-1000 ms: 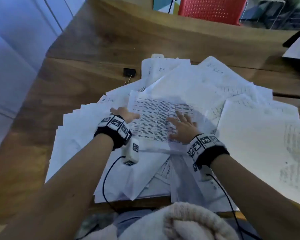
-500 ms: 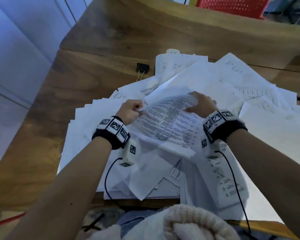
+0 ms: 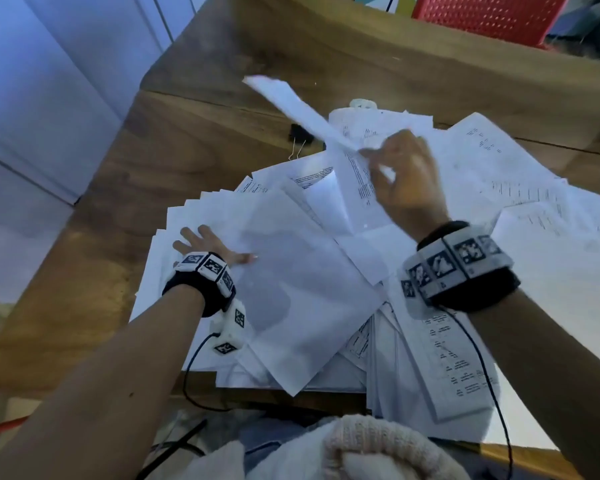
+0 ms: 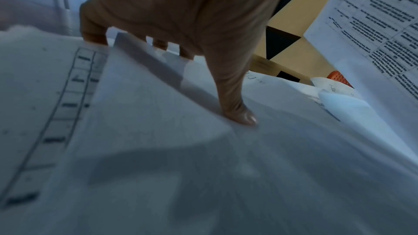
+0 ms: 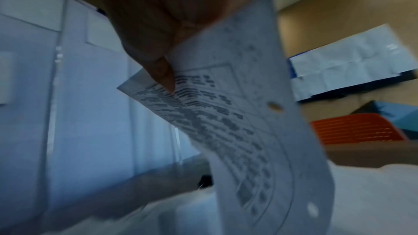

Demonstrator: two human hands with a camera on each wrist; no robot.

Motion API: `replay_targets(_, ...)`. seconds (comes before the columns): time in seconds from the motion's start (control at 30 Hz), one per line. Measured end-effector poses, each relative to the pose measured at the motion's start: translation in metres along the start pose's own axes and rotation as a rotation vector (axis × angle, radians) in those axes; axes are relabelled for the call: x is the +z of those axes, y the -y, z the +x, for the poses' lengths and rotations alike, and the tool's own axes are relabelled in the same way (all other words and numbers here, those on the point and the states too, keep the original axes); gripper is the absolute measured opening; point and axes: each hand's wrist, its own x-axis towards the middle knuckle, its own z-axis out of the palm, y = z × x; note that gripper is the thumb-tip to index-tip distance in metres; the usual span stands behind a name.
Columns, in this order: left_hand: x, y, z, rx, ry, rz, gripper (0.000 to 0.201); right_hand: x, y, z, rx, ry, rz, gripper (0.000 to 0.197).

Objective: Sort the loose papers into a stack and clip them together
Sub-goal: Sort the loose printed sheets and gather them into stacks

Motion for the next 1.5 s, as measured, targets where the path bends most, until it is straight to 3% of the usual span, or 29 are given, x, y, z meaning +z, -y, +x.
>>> replay_targets(0.1,-0.003,-0.002,-0.003,-0.021,-0.018,0.025,0.087,0.027,0.025,-0.04,-0.104,0.202,-0.054,0.036)
replay_targets(0.2,-0.009,0.0,-0.003,0.062,-0.172,-0.116,0.039,0.056,0.034,-0.081,-0.13,0.49,-0.178,0.042)
replay_targets(0.27,-0.015,0.003,0.001,0.162,-0.31,-0.212,0.012,0.072,0.036,-0.101,-0.107,0.574,-0.239,0.038)
replay_targets(0.33,-0.021,0.004,0.005,0.316,-0.326,-0.233,0.025,0.081,0.041,-0.114,-0.017,0.639,-0.187,0.036)
replay_targets(0.37,-0.024,0.005,0.008,0.343,-0.274,-0.287,0.02,0.086,0.043,-0.119,0.029,0.646,-0.145,0.038)
replay_targets(0.53,-0.037,0.005,0.008,0.354,-0.151,-0.532,0.016,0.087,0.063,-0.126,0.113,0.726,-0.007,0.042)
replay_targets(0.63,-0.038,0.002,0.009,0.338,-0.102,-0.559,0.015,0.086,0.078,-0.122,0.143,0.81,0.045,0.08)
replay_targets(0.73,-0.035,-0.003,0.021,0.286,-0.02,-0.629,0.021,0.094,0.087,-0.123,0.137,0.792,-0.036,0.101)
replay_targets(0.8,-0.031,-0.003,0.026,0.236,0.028,-0.665,0.032,0.104,0.089,-0.125,0.181,0.769,-0.07,0.1)
replay_targets(0.87,-0.028,-0.006,0.024,0.208,0.071,-0.722,0.035,0.113,0.091,-0.126,0.206,0.708,-0.11,0.079)
replay_targets(1.0,-0.026,-0.005,0.017,0.159,0.151,-0.827,0.036,0.113,0.082,-0.11,0.207,0.55,-0.171,0.015)
replay_targets(1.07,-0.027,0.003,0.017,0.176,0.238,-0.887,0.055,0.098,0.074,-0.091,0.293,0.474,-0.127,0.016)
replay_targets(1.17,-0.026,0.016,0.021,0.277,0.316,-0.689,0.065,0.062,0.069,-0.054,0.496,0.263,0.09,0.02)
replay_targets(1.27,-0.026,0.018,0.022,0.408,0.404,-0.486,0.039,0.027,0.076,-0.023,0.57,0.064,0.491,0.022)
replay_targets(1.4,-0.032,0.016,0.025,0.523,0.275,-0.416,0.03,0.006,0.077,-0.009,0.556,-0.109,1.082,0.014)
replay_targets(1.5,-0.038,0.019,0.029,0.428,0.202,-0.543,0.016,0.015,0.057,-0.013,0.728,-0.133,1.126,0.012)
